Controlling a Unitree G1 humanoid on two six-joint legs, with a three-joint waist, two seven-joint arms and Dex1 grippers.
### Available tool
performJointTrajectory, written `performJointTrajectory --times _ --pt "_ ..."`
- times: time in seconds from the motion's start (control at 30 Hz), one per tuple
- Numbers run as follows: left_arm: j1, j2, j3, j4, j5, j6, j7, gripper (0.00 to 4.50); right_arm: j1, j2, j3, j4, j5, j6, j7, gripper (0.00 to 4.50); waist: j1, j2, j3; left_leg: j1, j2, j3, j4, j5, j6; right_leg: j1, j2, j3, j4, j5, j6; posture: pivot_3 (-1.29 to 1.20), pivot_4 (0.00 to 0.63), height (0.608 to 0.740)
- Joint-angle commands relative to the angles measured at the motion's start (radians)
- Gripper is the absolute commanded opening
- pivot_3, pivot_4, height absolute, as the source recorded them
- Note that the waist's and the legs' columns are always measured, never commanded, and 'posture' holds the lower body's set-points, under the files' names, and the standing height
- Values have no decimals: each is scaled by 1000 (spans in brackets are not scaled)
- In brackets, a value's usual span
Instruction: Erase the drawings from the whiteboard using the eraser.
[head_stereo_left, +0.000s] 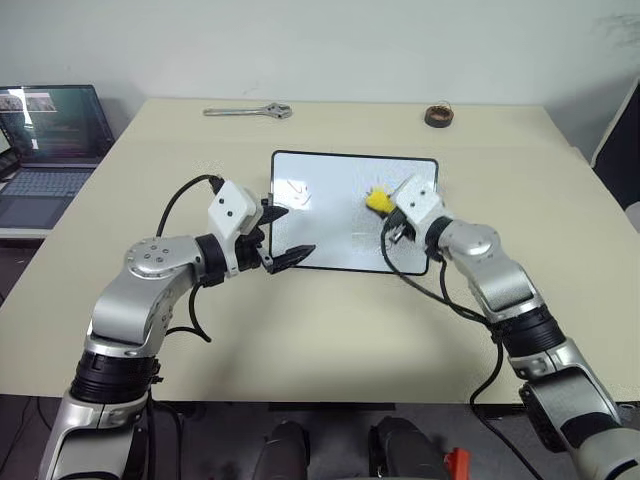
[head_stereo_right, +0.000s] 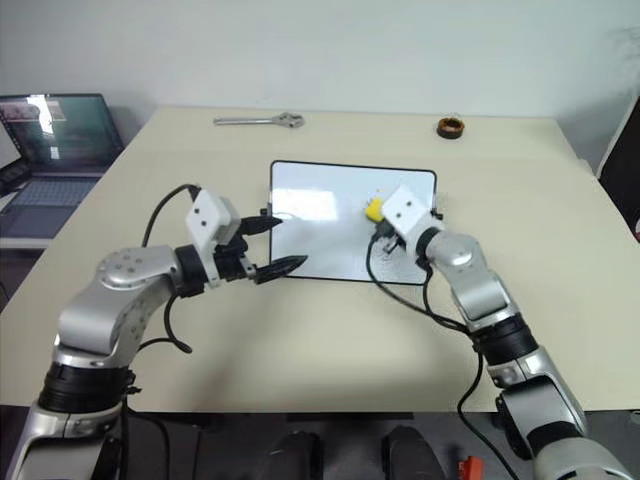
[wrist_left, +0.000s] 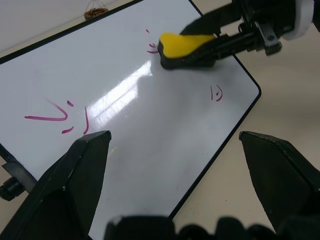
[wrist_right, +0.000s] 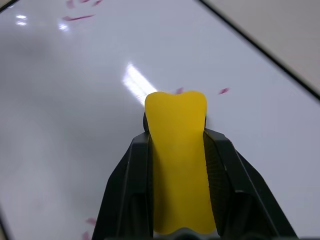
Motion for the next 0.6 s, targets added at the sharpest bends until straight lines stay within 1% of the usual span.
performJointTrajectory --times 0.03,0.13,0.23,0.33,0.43,0.53,0.6 --pt "-3 6 16 -34 -2 -11 4 4500 -16 7 -15 4 -45 -13 -25 1035 -2 0 0 0 0 0 0 0 0 0 0 0 1 0 0 0 150 740" --pt "-3 6 15 -34 -2 -12 2 4500 -65 54 -94 67 -78 -49 -173 1035 -4 0 0 1 0 0 0 0 0 0 0 0 1 0 -1 0 150 740" --pt "-1 9 14 -32 0 -14 -2 4500 -94 83 -121 94 -74 -54 -202 1034 -3 0 0 0 0 0 0 0 0 0 0 0 1 0 -1 0 150 740" --pt "0 8 13 -28 1 -18 -4 4500 -100 95 -104 107 -83 -44 -177 1030 -1 0 0 -1 0 0 0 0 0 0 0 0 -1 0 -1 0 150 740" --pt "1 7 11 -24 4 -23 -6 4500 -88 95 -61 90 -77 -10 -93 1029 -3 0 0 -1 0 0 0 0 0 -1 0 0 -1 0 -1 0 150 740" --pt "4 8 12 -21 6 -29 -9 4500 -48 62 10 35 -85 20 24 1020 -6 0 0 0 0 0 0 0 0 -1 0 0 0 0 -1 0 150 740" --pt "5 10 13 -15 9 -35 -11 4500 -42 51 23 23 -99 19 40 1018 -6 0 0 0 0 0 0 0 0 0 0 0 0 0 -1 0 150 740"
